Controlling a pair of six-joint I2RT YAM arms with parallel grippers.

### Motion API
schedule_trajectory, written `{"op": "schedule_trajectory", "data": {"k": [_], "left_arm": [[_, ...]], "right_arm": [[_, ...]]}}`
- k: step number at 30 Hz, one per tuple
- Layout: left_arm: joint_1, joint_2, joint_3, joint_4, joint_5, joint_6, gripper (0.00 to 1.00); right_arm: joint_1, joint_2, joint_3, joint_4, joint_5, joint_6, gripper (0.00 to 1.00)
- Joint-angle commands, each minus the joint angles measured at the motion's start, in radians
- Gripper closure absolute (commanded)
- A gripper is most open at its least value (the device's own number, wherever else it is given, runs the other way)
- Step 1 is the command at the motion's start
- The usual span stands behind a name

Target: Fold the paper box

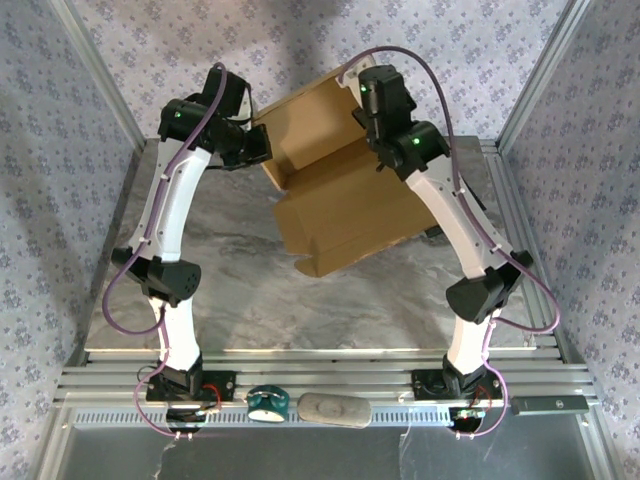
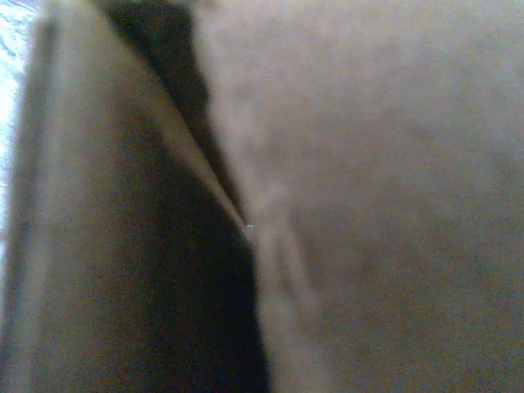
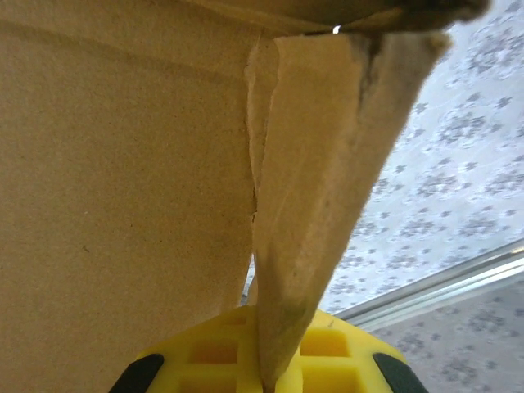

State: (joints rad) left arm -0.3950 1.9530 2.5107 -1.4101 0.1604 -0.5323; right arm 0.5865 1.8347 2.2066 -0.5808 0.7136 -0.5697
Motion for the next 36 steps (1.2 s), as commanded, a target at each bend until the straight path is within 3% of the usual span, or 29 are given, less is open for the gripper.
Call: {"op": "schedule_trajectory", "data": {"k": [1,5,8,13,14,17,21,28,36], "left_arm": [[-0.018,0.002,0.036,-0.020,0.022,0.019,1.00],[-0.019,0.002,0.039,-0.016,0.013,0.011,1.00],[-0.020,0.003,0.044,-0.013,0.014,0.009,1.00],[-0.023,0.000,0.044,-0.018,0.017,0.009,1.00],[-0.025,0.000,0.043,-0.019,0.018,0.009,1.00],[-0.028,-0.002,0.045,-0.015,0.019,0.010,1.00],[-0.030,-0.004,0.043,-0.013,0.019,0.008,1.00],[-0.031,-0.007,0.044,-0.020,0.018,0.009,1.00],[-0.037,-0.009,0.044,-0.023,0.018,0.011,1.00]], "right_arm": [[0.033,0.010,-0.051,0.170,0.175,-0.163,1.00],[0.065,-0.004,-0.102,0.275,0.249,-0.220,1.00],[0.066,-0.029,-0.119,0.248,0.215,-0.163,1.00],[-0.032,-0.073,-0.023,-0.003,-0.106,0.130,1.00],[-0.046,-0.081,-0.018,-0.015,-0.182,0.137,1.00],[-0.063,-0.089,-0.014,-0.015,-0.260,0.139,0.98],[-0.074,-0.083,-0.009,-0.015,-0.235,0.141,0.97],[-0.101,-0.080,0.028,-0.014,-0.224,0.142,0.82],[-0.122,-0.065,0.074,-0.028,-0.259,0.148,0.72]]}}
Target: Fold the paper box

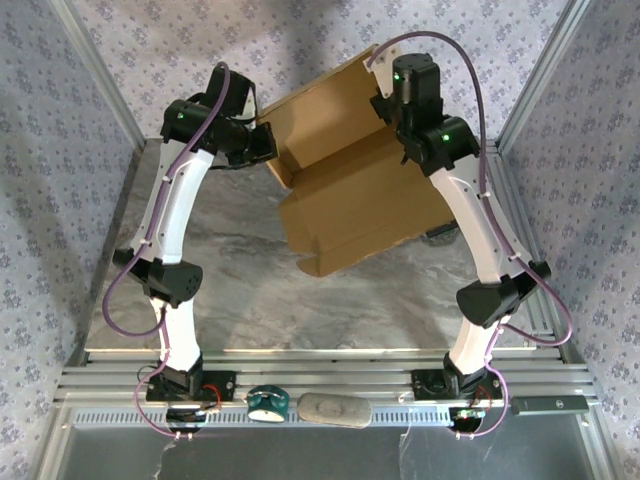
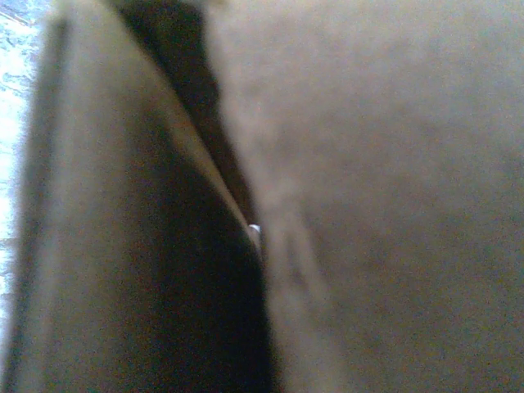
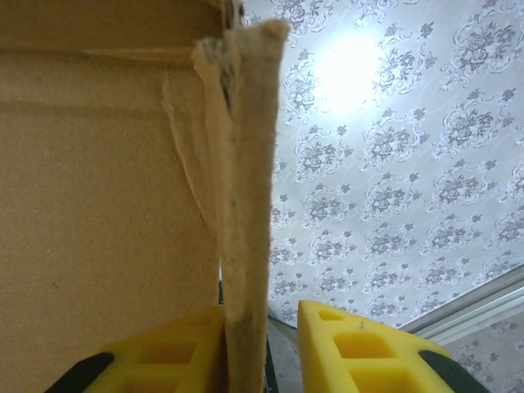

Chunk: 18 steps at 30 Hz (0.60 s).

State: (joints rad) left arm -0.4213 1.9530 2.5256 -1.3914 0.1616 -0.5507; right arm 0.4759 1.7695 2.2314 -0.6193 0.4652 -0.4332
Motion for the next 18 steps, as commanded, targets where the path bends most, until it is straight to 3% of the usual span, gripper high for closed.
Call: {"op": "schedule_trajectory", "data": {"k": [1,13,15,18], "left_arm": [[-0.010,-0.009,0.030,-0.043,0.017,0.029,1.00],[-0.013,-0.015,0.031,-0.044,0.015,0.030,1.00],[-0.012,-0.017,0.029,-0.046,0.014,0.031,1.00],[-0.013,-0.019,0.030,-0.051,0.012,0.031,1.00]], "right_arm": [[-0.014,0.007,0.061,-0.007,-0.017,0.011,0.71],[-0.025,0.075,0.160,-0.022,-0.029,0.007,0.66],[-0.028,0.080,0.163,-0.021,-0.033,0.011,0.71],[-0.027,0.092,0.173,-0.017,-0.015,0.001,0.90]]}}
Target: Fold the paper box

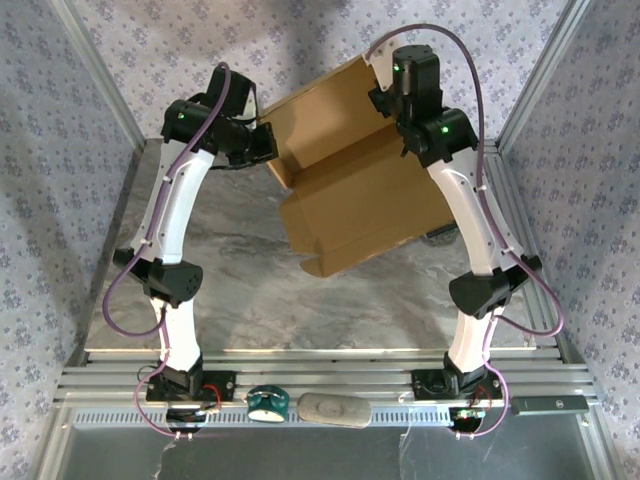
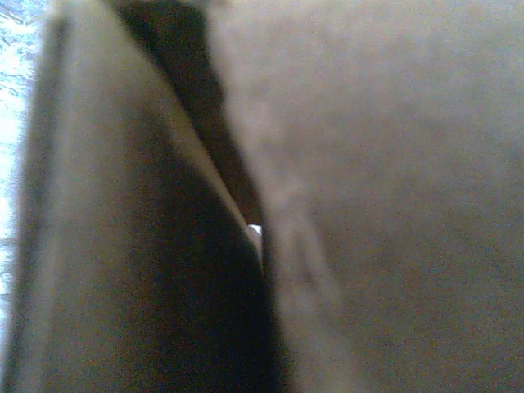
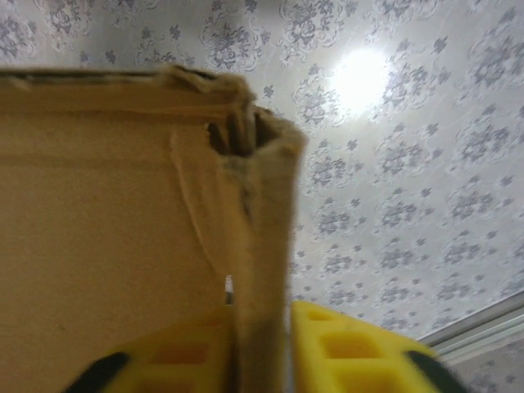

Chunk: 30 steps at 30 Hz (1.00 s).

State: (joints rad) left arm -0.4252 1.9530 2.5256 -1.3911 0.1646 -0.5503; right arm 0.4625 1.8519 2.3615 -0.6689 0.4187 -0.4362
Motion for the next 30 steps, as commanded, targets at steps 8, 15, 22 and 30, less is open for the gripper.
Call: {"op": "schedule_trajectory", "data": {"k": [8,15,22,30], "left_arm": [[-0.009,-0.023,0.025,-0.054,0.003,0.032,1.00],[-0.009,-0.022,0.026,-0.051,0.002,0.027,1.00],[-0.009,-0.020,0.027,-0.048,-0.002,0.024,1.00],[-0.012,-0.017,0.027,-0.051,0.006,0.024,1.00]], "right_arm": [[0.033,-0.003,-0.007,0.126,0.197,-0.097,1.00],[-0.023,-0.043,0.019,-0.010,-0.032,0.043,0.63],[-0.032,-0.107,-0.070,-0.035,-0.070,0.052,0.48],[-0.047,-0.054,0.003,-0.043,-0.085,0.059,0.60]]}}
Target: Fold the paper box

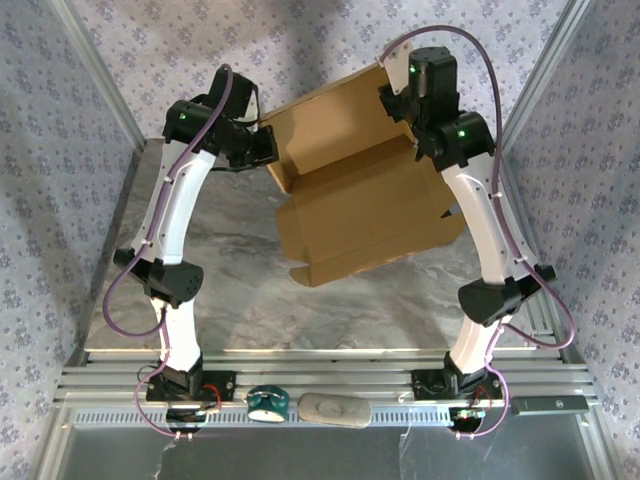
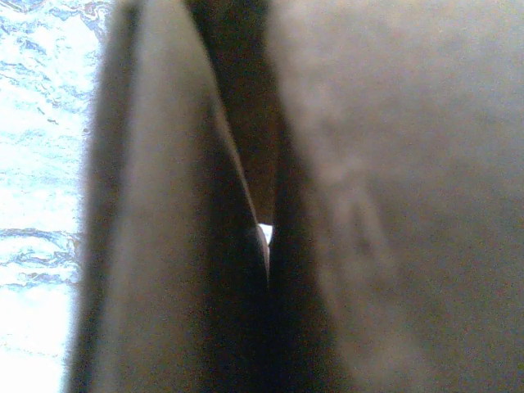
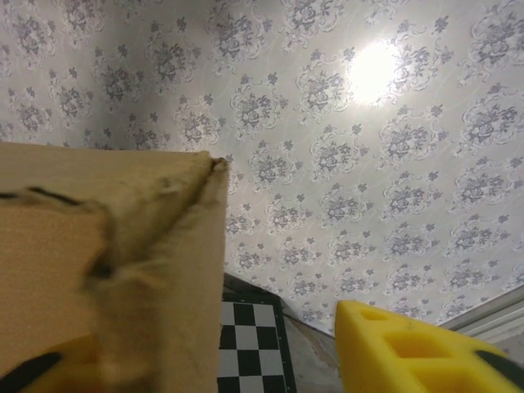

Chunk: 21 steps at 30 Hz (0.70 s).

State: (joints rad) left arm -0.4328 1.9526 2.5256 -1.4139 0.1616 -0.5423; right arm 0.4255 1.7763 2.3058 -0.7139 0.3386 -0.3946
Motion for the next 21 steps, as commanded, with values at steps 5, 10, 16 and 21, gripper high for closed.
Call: {"op": "schedule_trajectory", "data": {"k": [5,10,16,21], "left_arm": [[-0.004,-0.022,0.026,-0.030,0.005,0.018,1.00],[-0.004,-0.022,0.027,-0.028,0.000,0.018,1.00],[-0.003,-0.016,0.026,-0.025,-0.001,0.007,1.00],[-0.003,-0.011,0.028,-0.022,0.002,0.002,1.00]], "right_arm": [[0.006,0.057,0.091,-0.001,0.050,0.001,1.00],[0.011,0.037,0.063,0.004,0.045,-0.003,1.00],[-0.013,-0.037,-0.007,-0.039,-0.085,0.070,0.48],[-0.028,-0.196,-0.247,0.059,-0.114,0.102,0.37]]}}
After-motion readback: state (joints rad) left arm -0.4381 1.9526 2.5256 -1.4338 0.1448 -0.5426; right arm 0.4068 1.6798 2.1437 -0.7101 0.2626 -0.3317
